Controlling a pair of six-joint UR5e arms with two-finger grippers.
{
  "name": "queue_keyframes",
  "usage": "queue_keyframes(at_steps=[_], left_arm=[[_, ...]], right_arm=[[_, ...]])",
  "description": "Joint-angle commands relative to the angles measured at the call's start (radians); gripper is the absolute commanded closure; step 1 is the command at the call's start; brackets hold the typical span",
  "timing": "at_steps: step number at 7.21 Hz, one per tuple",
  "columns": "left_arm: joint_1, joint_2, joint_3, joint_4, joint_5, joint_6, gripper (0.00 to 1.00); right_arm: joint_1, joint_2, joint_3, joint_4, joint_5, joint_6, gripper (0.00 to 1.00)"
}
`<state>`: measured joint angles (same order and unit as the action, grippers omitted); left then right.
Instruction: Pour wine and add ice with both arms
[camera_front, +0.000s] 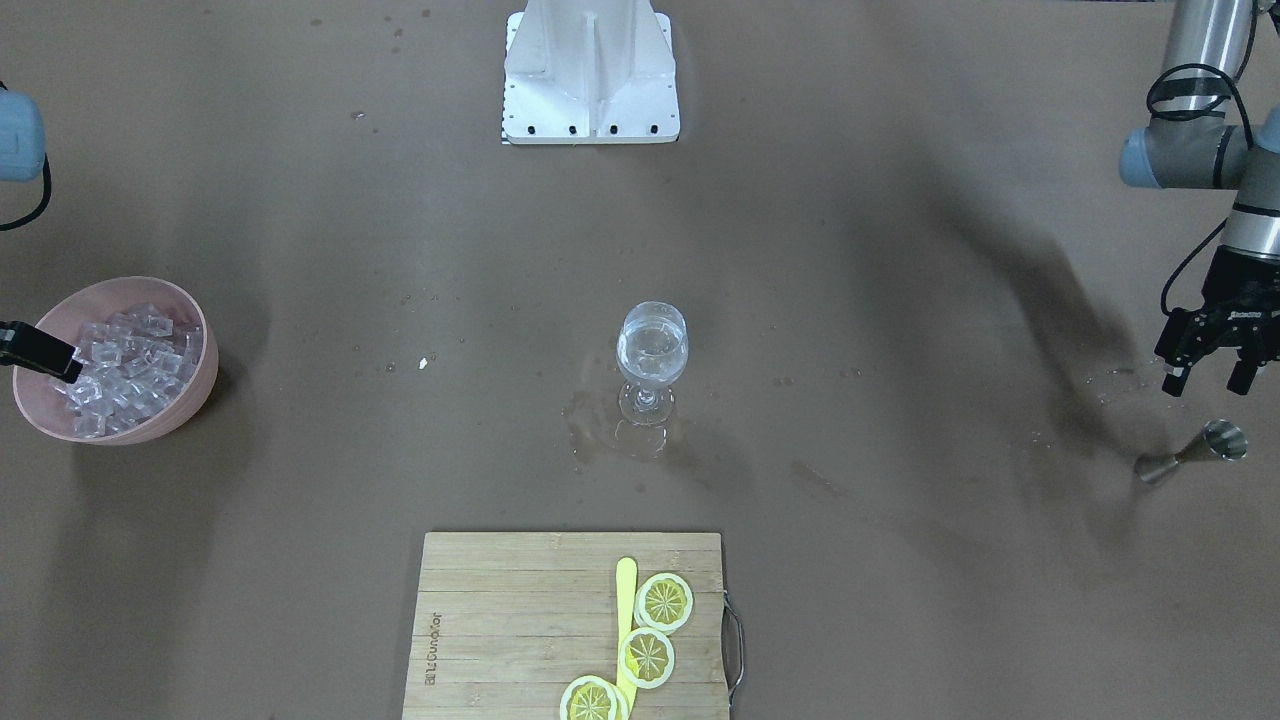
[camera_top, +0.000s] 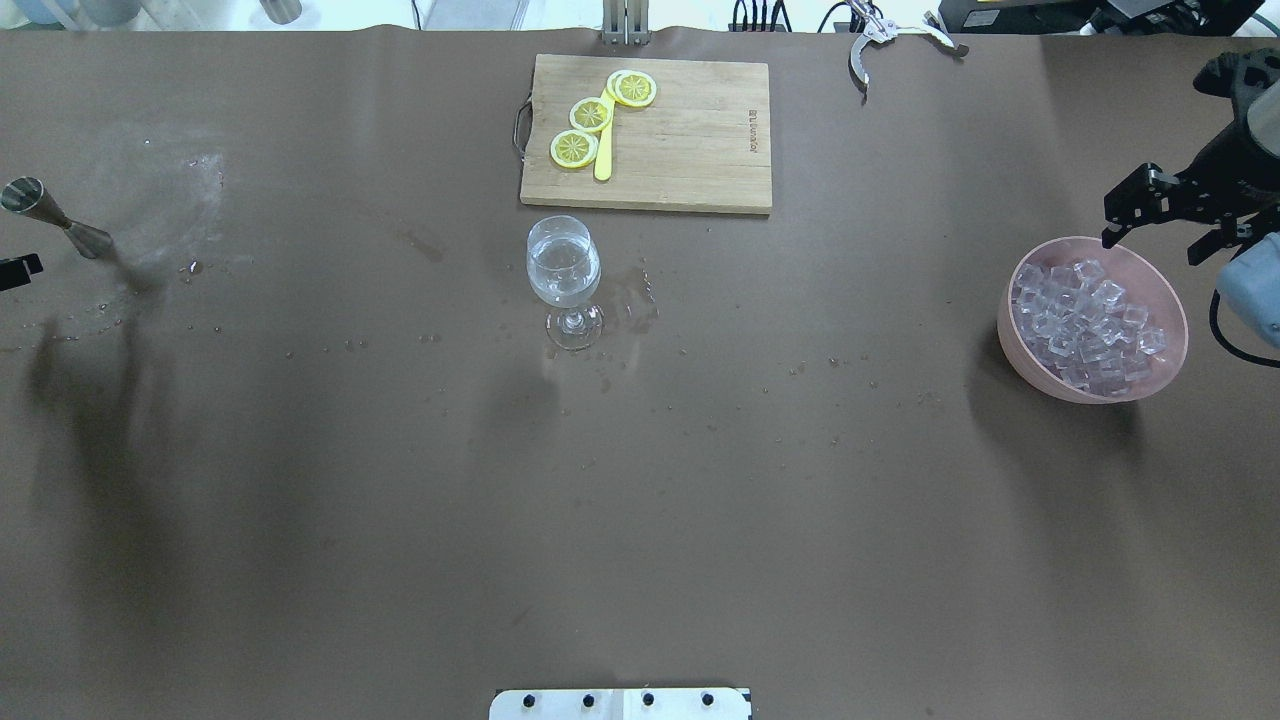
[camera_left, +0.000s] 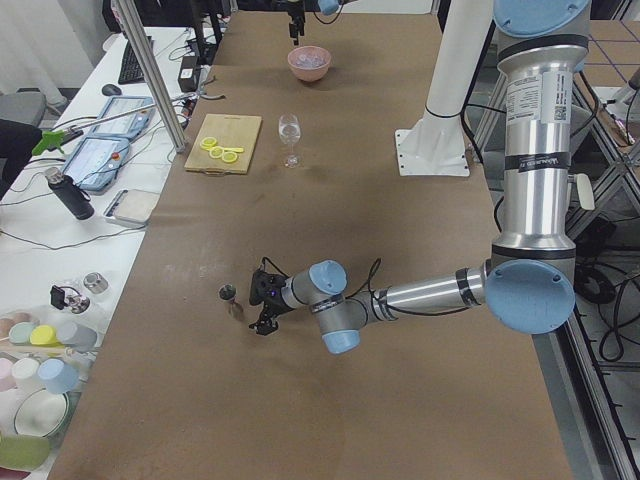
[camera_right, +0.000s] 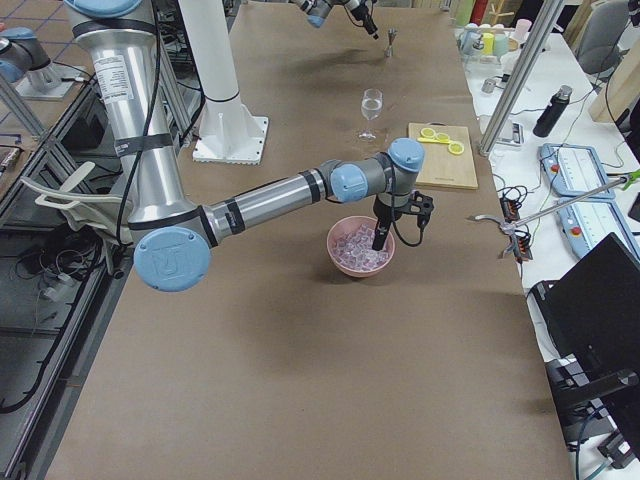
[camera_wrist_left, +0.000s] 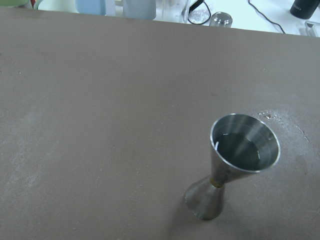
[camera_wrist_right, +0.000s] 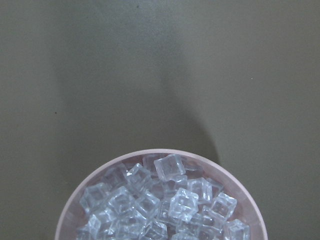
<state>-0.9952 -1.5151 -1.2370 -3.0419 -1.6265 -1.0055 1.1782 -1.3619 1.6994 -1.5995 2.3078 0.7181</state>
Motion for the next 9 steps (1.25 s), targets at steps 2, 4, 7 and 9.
queue_keyframes(at_steps=[2,4,7,9], left_arm=[[0.110,0.026,0.014,-0.116,0.262,-0.031,0.03],[0.174,0.018,0.022,-0.124,0.406,-0.031,0.03],[0.193,-0.055,0.105,-0.123,0.430,-0.018,0.03],[0.194,-0.074,0.114,-0.121,0.428,0.036,0.03]], right_arm=[[-0.058,0.033,-0.089,0.180,-0.005,0.142,0.05],[-0.061,0.023,-0.087,0.181,-0.010,0.144,0.05],[-0.060,-0.064,-0.058,0.235,-0.015,0.152,0.05],[-0.065,-0.091,-0.017,0.253,-0.015,0.201,0.05]])
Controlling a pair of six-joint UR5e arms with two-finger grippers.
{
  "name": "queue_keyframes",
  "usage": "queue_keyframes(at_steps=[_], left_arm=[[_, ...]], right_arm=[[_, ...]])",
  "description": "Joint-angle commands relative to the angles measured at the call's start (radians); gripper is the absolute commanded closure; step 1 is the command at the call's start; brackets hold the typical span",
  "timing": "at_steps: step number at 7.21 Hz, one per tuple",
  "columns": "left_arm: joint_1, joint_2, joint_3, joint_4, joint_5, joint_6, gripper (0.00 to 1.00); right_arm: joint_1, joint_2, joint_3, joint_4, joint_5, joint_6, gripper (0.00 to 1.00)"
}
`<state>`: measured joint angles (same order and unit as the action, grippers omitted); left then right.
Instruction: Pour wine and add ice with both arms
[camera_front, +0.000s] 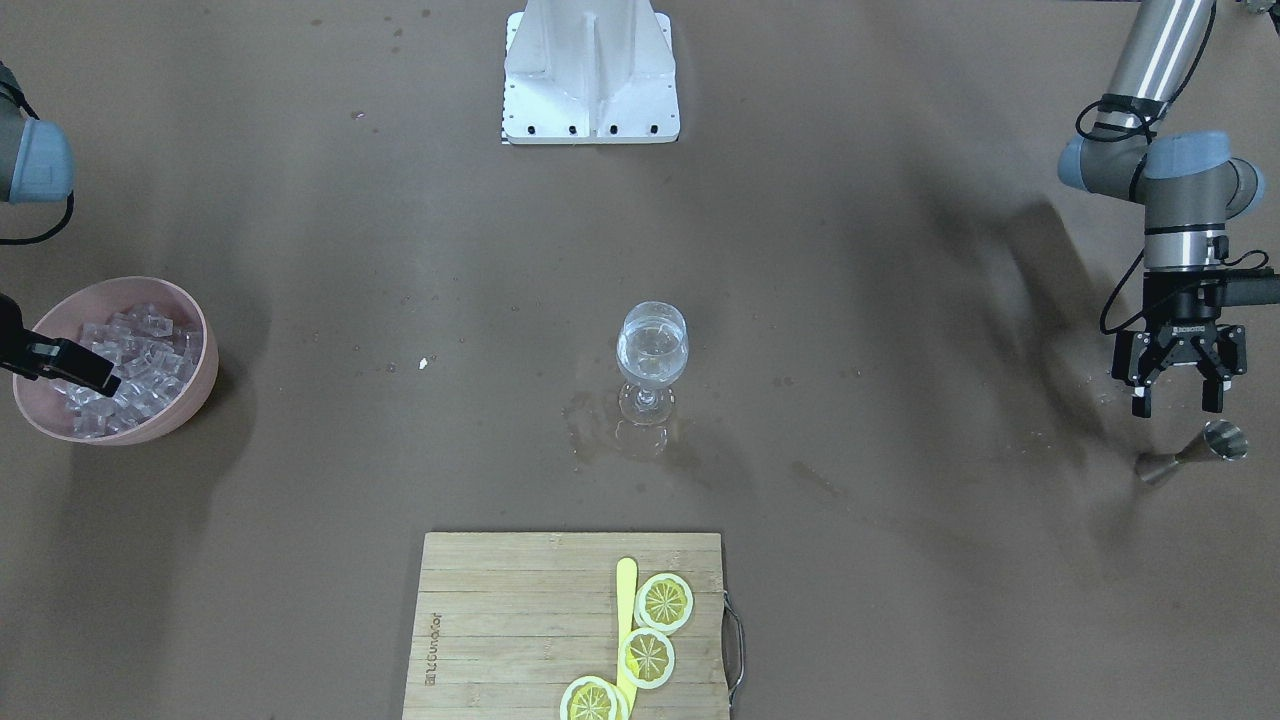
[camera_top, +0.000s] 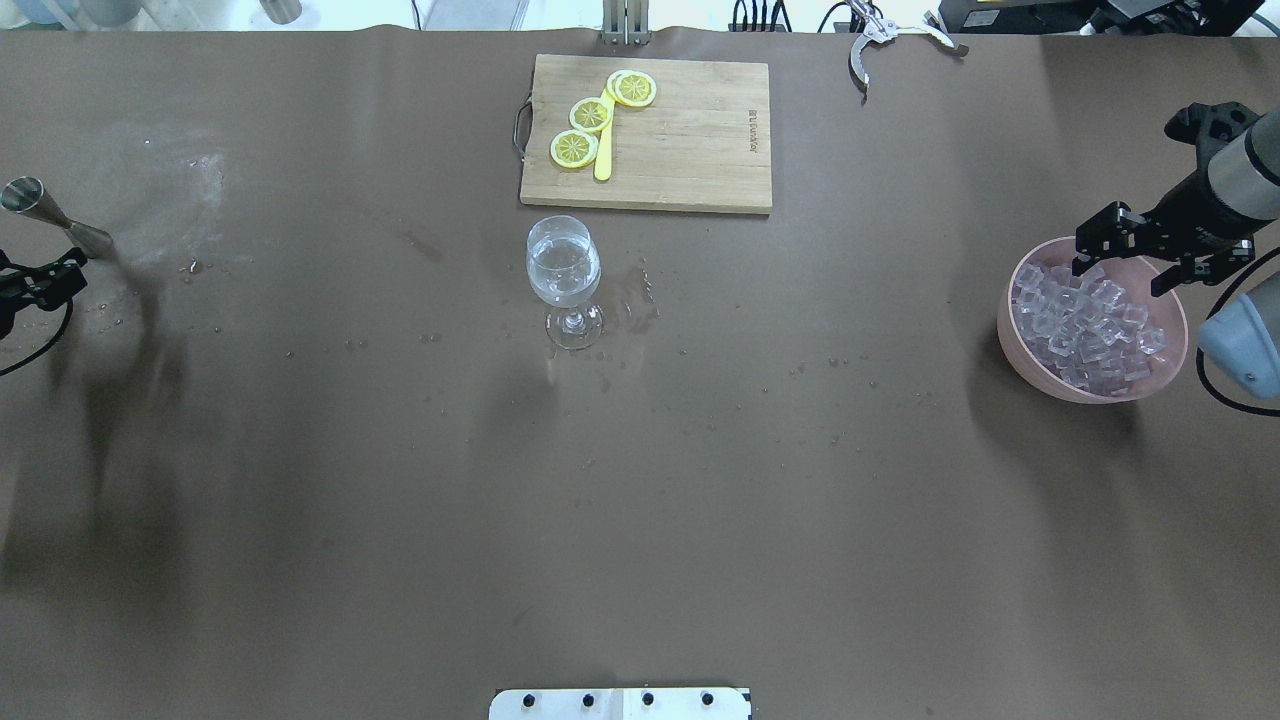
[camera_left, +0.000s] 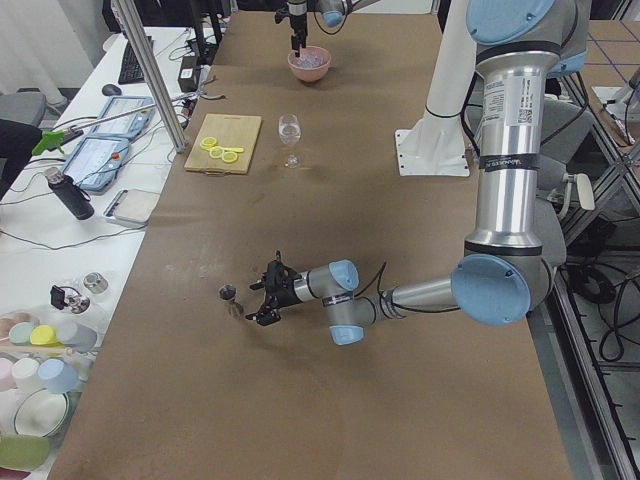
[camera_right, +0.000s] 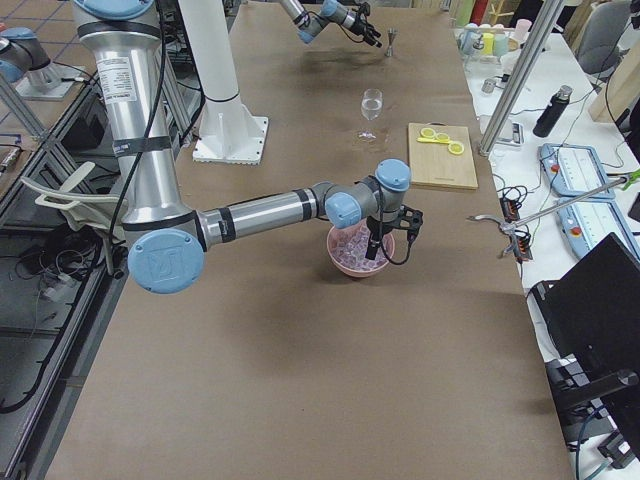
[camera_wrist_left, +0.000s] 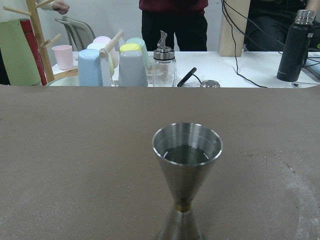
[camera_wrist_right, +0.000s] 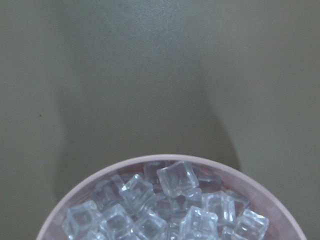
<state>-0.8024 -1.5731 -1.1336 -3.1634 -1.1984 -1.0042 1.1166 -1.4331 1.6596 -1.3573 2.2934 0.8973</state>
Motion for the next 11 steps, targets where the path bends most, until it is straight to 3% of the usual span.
queue_keyframes(at_steps=[1,7,11], left_arm=[[0.002,-0.045,0.041,0.000,0.000,0.045,0.03],[-0.018,-0.067,0.086,-0.014,-0.038,0.045,0.19],[-0.072,-0.074,0.094,-0.012,-0.078,0.045,0.29]], right_arm=[[-0.018,-0.020,0.019,0.010,-0.008,0.025,0.05],[-0.041,-0.021,0.012,0.010,-0.012,0.231,0.08],[-0.043,-0.024,-0.004,0.010,-0.009,0.255,0.20]])
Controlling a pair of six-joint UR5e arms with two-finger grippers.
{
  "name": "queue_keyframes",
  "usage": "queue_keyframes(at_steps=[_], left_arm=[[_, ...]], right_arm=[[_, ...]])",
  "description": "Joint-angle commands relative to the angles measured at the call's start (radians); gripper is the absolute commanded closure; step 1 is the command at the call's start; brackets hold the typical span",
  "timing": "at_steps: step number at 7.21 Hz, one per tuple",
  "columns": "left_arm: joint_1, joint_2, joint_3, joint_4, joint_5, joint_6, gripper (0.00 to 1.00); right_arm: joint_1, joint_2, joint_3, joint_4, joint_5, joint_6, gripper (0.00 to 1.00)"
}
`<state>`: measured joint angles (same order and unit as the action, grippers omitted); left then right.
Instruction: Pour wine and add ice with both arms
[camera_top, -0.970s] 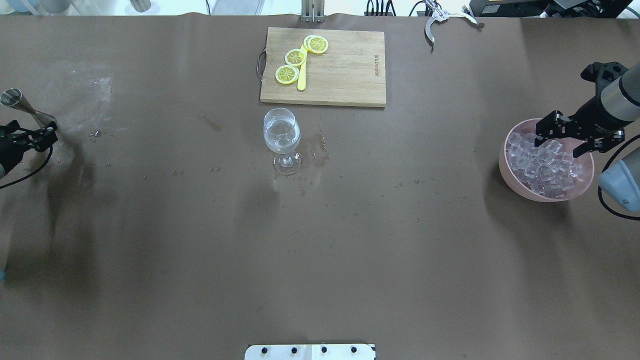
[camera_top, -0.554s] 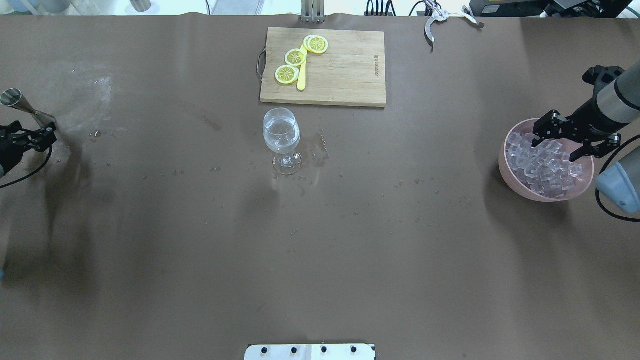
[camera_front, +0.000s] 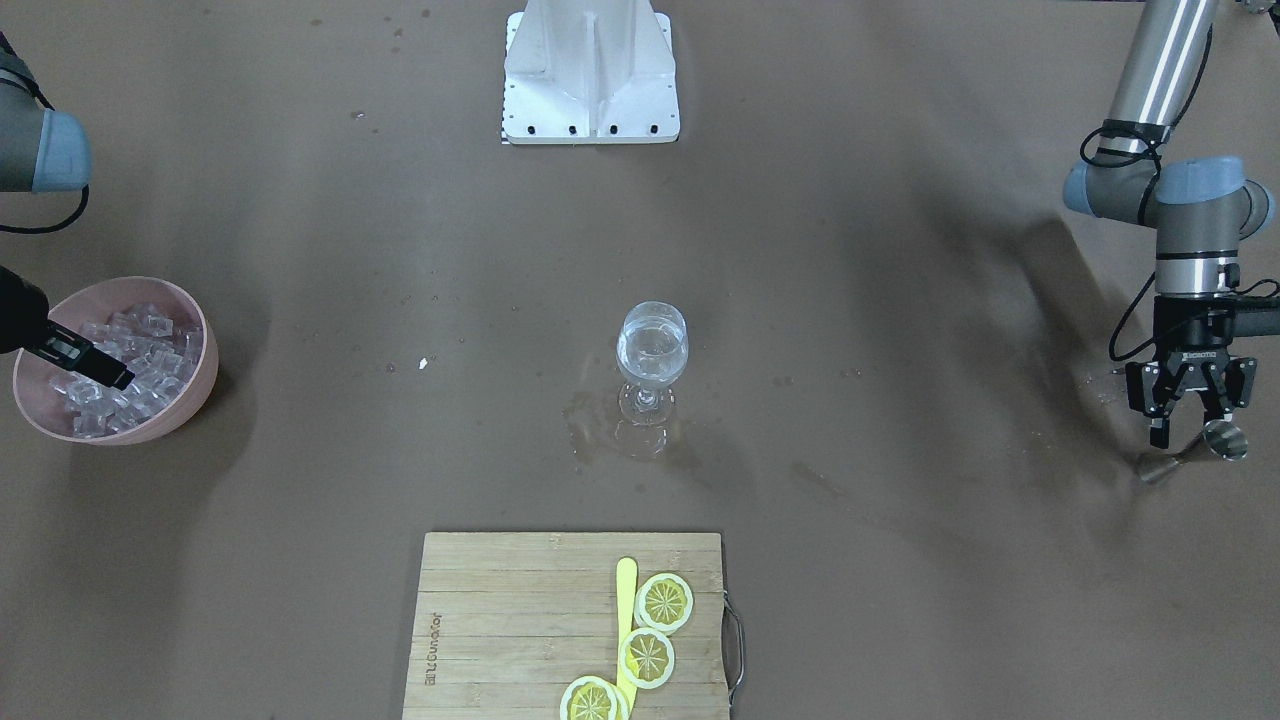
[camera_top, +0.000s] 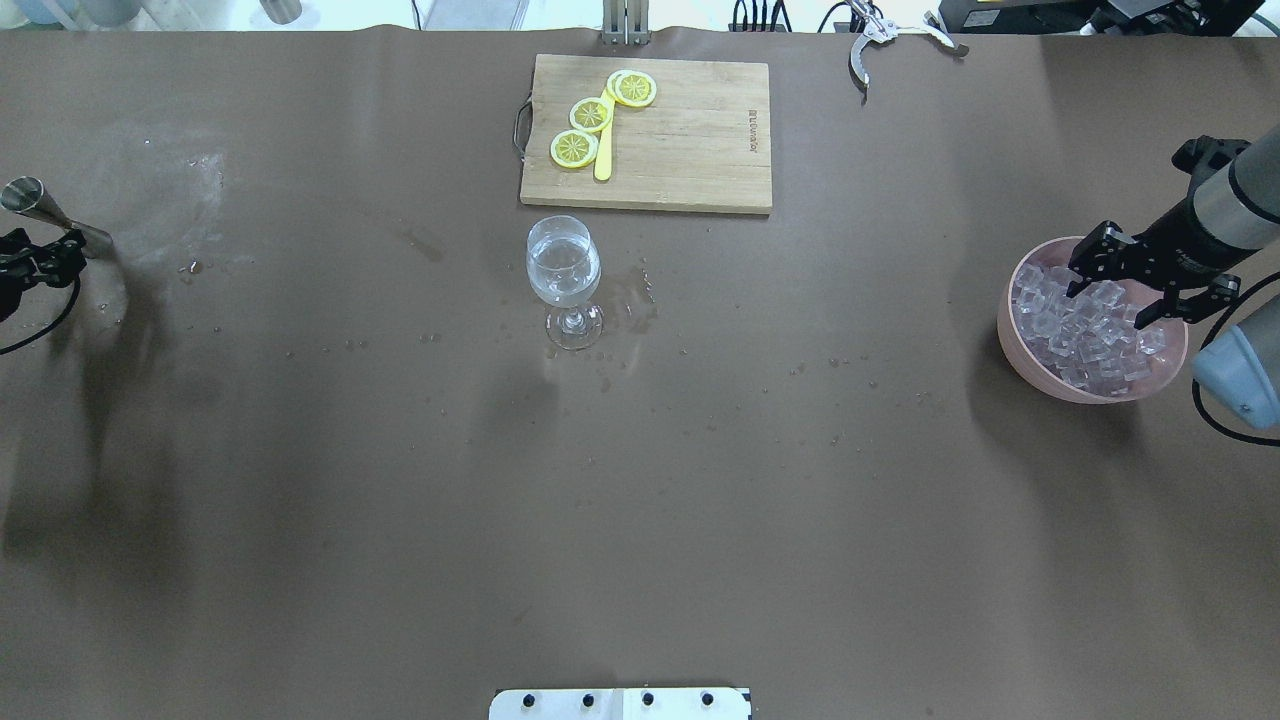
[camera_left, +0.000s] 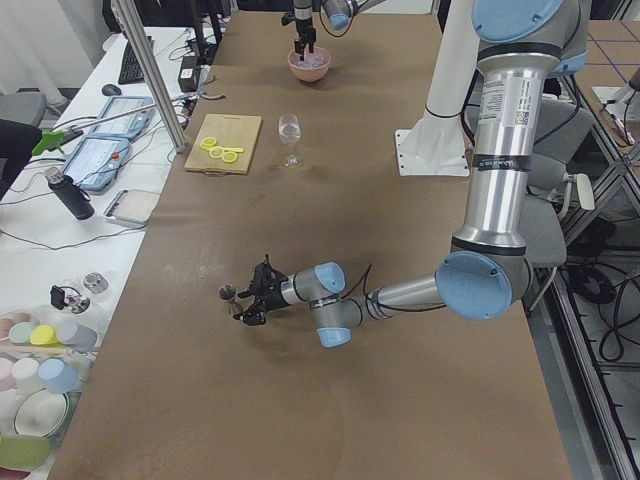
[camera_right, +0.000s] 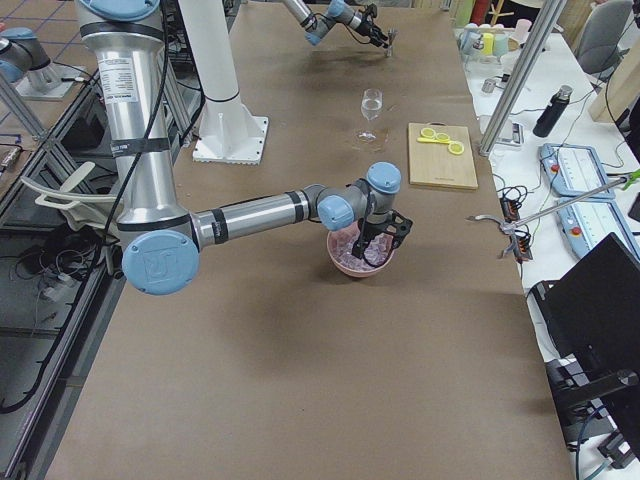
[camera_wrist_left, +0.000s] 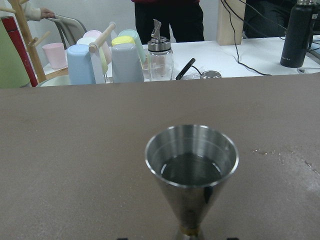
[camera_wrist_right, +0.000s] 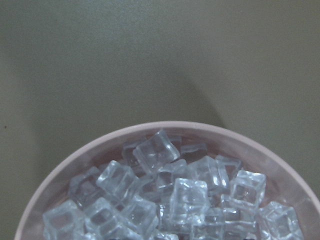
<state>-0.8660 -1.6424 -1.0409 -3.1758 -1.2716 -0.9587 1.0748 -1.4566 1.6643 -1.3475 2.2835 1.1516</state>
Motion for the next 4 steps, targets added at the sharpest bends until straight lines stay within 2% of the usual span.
queue_keyframes(at_steps=[1,4], left_arm=[[-0.008,-0.011,0.001,0.000,-0.003,0.000,0.30],[-0.010,-0.020,0.012,0.004,0.006,0.000,0.35]], right_arm=[[-0.001,0.001,-0.018,0.008,0.001,-0.001,0.20],[-0.003,-0.004,-0.037,0.057,0.002,0.005,0.24]])
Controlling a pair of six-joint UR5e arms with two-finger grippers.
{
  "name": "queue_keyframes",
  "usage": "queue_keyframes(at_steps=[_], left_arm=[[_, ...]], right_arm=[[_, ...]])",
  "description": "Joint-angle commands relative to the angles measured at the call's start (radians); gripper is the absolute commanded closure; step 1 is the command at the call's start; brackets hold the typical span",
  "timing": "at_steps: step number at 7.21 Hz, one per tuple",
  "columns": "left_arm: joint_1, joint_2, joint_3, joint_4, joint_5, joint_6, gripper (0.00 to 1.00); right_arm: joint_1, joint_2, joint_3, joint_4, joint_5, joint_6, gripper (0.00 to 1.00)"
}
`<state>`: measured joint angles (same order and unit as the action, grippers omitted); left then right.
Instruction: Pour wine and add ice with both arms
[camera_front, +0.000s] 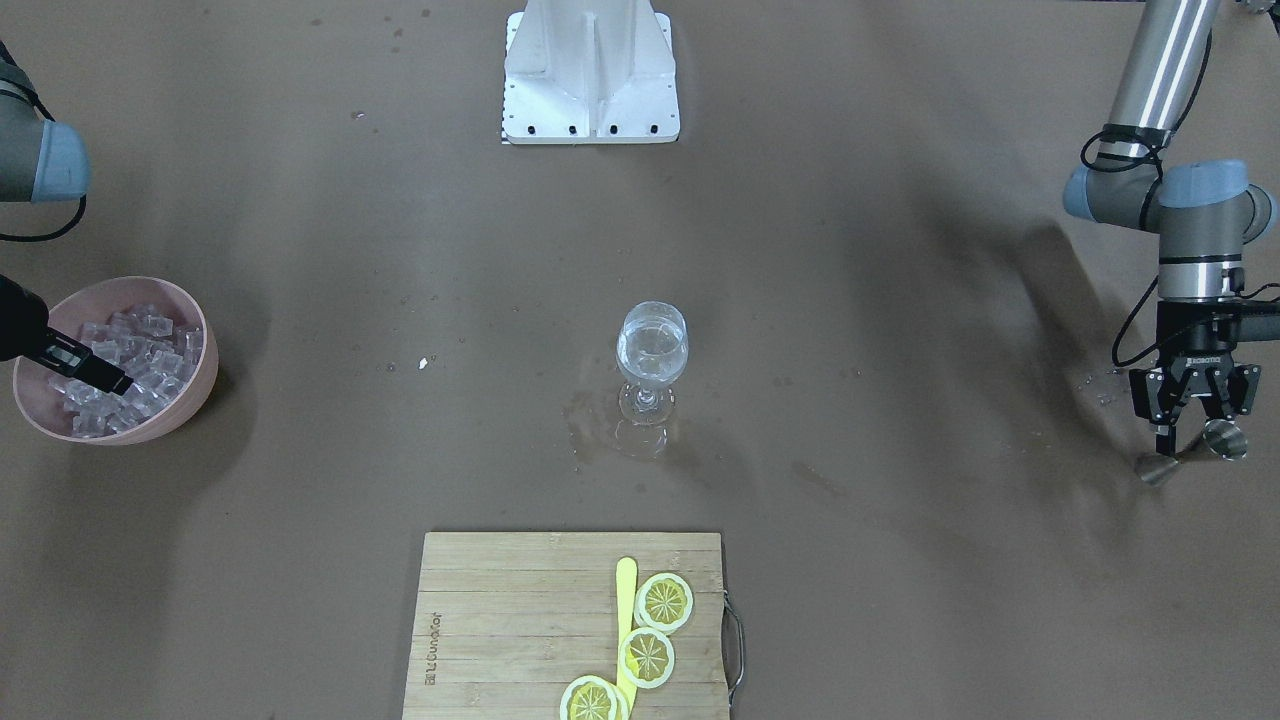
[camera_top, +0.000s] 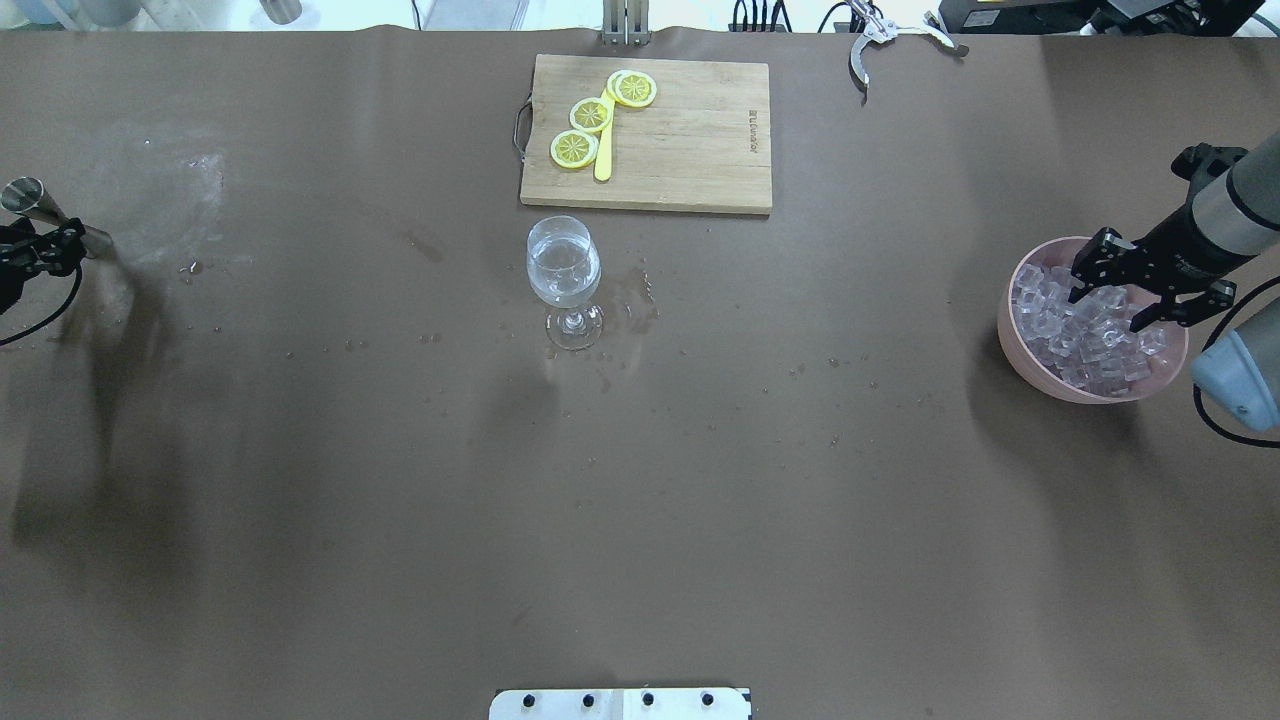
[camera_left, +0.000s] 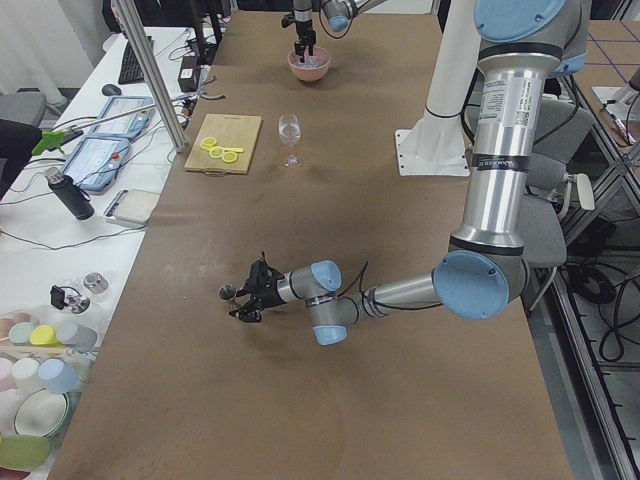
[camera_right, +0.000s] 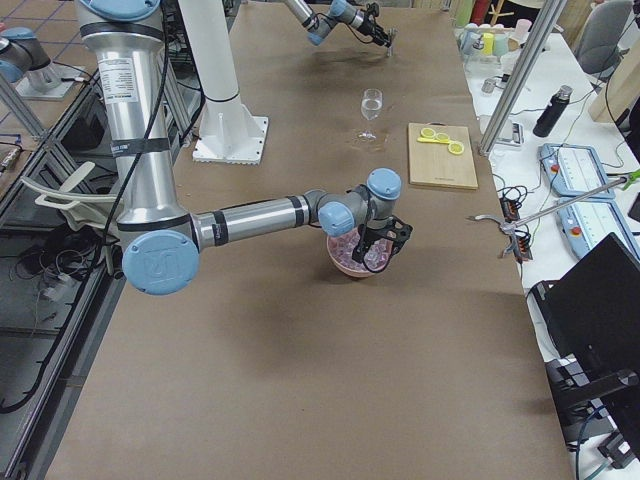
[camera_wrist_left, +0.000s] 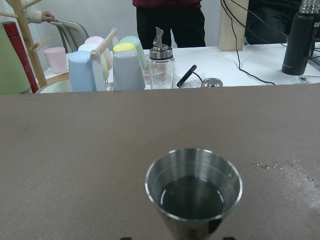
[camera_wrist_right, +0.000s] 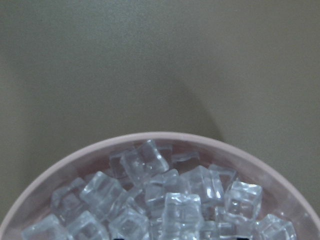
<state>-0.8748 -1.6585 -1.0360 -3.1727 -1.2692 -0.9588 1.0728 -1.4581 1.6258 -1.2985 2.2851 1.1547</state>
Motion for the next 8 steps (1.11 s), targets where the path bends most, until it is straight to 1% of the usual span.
queue_keyframes(at_steps=[1,2,3,6,7,8], left_arm=[[-0.001,-0.013,0.019,0.000,0.014,0.000,0.35],[-0.001,-0.033,0.045,0.000,0.019,0.000,0.35],[-0.001,-0.040,0.048,0.000,0.021,0.000,0.36],[-0.001,-0.049,0.048,0.000,0.021,0.000,0.45],[-0.001,-0.052,0.057,0.000,0.019,0.000,0.48],[-0.001,-0.058,0.062,0.000,0.021,0.000,0.50]], right_arm=[[-0.001,-0.005,0.008,0.010,0.002,0.003,0.24],[-0.004,-0.013,0.026,0.010,0.004,0.020,0.24],[-0.008,-0.015,0.031,0.011,0.008,0.026,0.24],[-0.024,-0.018,0.032,0.012,0.008,0.026,0.24],[-0.025,-0.018,0.034,0.013,0.008,0.025,0.33],[-0.024,-0.018,0.039,0.012,0.010,0.025,0.47]])
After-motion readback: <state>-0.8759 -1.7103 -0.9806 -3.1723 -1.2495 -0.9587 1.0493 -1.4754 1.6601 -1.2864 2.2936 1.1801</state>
